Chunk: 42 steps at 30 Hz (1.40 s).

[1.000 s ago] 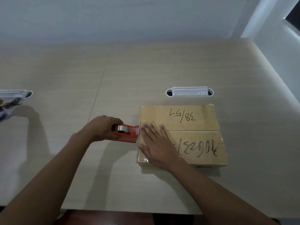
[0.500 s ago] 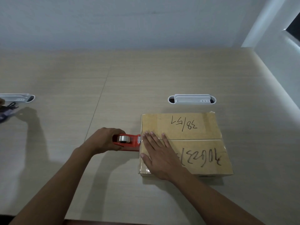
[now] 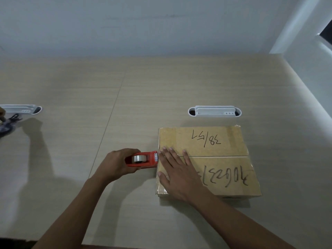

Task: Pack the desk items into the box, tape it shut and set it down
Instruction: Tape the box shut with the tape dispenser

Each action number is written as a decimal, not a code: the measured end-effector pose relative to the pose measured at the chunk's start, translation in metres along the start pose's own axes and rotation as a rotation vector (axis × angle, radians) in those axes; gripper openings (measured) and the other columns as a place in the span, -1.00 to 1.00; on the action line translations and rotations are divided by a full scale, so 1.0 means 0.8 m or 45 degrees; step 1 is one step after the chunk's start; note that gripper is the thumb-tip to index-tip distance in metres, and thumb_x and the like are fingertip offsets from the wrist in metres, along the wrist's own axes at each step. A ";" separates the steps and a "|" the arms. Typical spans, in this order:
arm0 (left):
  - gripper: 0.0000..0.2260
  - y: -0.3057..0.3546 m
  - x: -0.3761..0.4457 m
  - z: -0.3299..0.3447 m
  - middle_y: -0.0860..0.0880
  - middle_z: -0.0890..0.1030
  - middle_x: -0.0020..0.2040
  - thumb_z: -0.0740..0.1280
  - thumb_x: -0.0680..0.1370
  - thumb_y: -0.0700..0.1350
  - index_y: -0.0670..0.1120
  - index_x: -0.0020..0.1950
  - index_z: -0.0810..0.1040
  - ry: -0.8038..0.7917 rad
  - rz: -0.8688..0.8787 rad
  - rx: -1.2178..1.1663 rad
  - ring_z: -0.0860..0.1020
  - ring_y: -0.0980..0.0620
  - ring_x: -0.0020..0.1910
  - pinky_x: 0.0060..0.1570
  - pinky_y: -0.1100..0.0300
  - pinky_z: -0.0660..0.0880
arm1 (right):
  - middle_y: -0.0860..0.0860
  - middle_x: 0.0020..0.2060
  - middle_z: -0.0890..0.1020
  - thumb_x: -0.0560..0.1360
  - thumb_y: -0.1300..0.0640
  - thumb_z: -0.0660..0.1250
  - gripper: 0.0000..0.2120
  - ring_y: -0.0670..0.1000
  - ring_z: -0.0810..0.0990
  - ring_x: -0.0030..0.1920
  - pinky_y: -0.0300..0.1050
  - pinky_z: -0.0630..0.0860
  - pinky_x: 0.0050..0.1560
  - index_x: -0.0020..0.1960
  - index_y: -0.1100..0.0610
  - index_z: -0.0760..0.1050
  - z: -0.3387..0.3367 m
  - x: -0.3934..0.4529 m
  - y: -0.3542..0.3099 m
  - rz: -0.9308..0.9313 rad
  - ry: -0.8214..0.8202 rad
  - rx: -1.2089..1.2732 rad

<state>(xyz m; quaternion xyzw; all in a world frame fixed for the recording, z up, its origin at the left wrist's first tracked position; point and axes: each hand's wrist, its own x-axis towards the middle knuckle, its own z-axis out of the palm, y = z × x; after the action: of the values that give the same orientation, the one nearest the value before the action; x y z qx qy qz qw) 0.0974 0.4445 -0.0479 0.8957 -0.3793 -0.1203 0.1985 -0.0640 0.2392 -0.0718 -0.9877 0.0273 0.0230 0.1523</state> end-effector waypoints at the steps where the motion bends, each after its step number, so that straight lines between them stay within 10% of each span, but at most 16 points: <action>1: -0.49 0.001 -0.003 0.001 0.19 0.65 0.04 0.60 0.35 0.03 0.02 0.27 0.60 0.010 -0.008 -0.003 0.57 0.22 -0.07 -0.13 0.53 0.35 | -0.09 0.60 -0.21 0.63 -0.21 -0.15 -0.37 -0.09 -0.31 0.57 0.23 -0.29 0.53 0.62 -0.03 -0.21 0.000 0.000 0.000 0.006 -0.013 -0.005; 8: -0.62 -0.014 -0.037 -0.020 0.29 0.64 -0.15 0.58 0.34 0.11 0.37 0.02 0.48 0.161 -0.335 -0.176 0.60 0.32 -0.17 -0.20 0.38 0.47 | -0.06 0.62 -0.12 0.61 -0.19 -0.12 -0.35 -0.04 -0.19 0.60 0.29 -0.24 0.51 0.63 0.00 -0.13 0.007 0.003 -0.003 0.041 0.012 -0.032; 26: -0.68 0.064 0.023 0.125 -0.11 0.66 -0.06 0.44 0.46 0.08 -0.10 0.07 0.54 0.623 -1.307 -0.549 0.63 -0.19 -0.08 -0.03 0.03 0.51 | -0.05 0.61 -0.15 0.63 -0.21 -0.11 -0.36 -0.03 -0.23 0.60 0.26 -0.28 0.52 0.63 -0.02 -0.16 0.005 0.002 -0.004 0.024 0.022 -0.068; 35: -0.47 0.069 0.022 0.115 -0.11 0.52 0.32 0.40 0.52 0.12 -0.09 0.40 0.41 0.764 -1.128 -0.496 0.45 -0.12 0.34 0.26 -0.08 0.46 | -0.03 0.61 -0.09 0.63 -0.20 -0.09 -0.37 -0.03 -0.19 0.60 0.28 -0.20 0.53 0.63 0.00 -0.09 0.007 0.001 -0.002 0.017 0.051 -0.050; 39: -0.72 0.115 0.026 0.091 0.06 0.67 -0.16 0.31 0.59 0.14 -0.05 -0.06 0.65 0.708 -0.752 -0.928 0.62 0.18 -0.19 -0.22 0.24 0.58 | -0.02 0.62 -0.04 0.62 -0.19 -0.09 -0.36 -0.02 -0.15 0.61 0.29 -0.18 0.53 0.63 0.04 -0.06 0.006 0.002 -0.003 0.016 0.059 -0.056; 42: -0.75 0.129 0.031 0.091 -0.04 0.69 -0.17 0.43 0.53 0.04 -0.15 -0.05 0.66 0.583 -0.751 -1.290 0.63 0.11 -0.20 -0.25 0.34 0.53 | 0.02 0.62 -0.03 0.62 -0.20 -0.12 -0.34 0.00 -0.13 0.61 0.30 -0.16 0.53 0.62 0.09 -0.08 0.004 0.002 -0.004 0.026 0.052 -0.069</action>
<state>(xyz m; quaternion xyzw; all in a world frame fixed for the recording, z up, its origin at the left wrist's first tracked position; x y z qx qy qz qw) 0.0220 0.3419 -0.0681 0.7605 0.0398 -0.1400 0.6329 -0.0625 0.2433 -0.0736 -0.9914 0.0400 0.0052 0.1245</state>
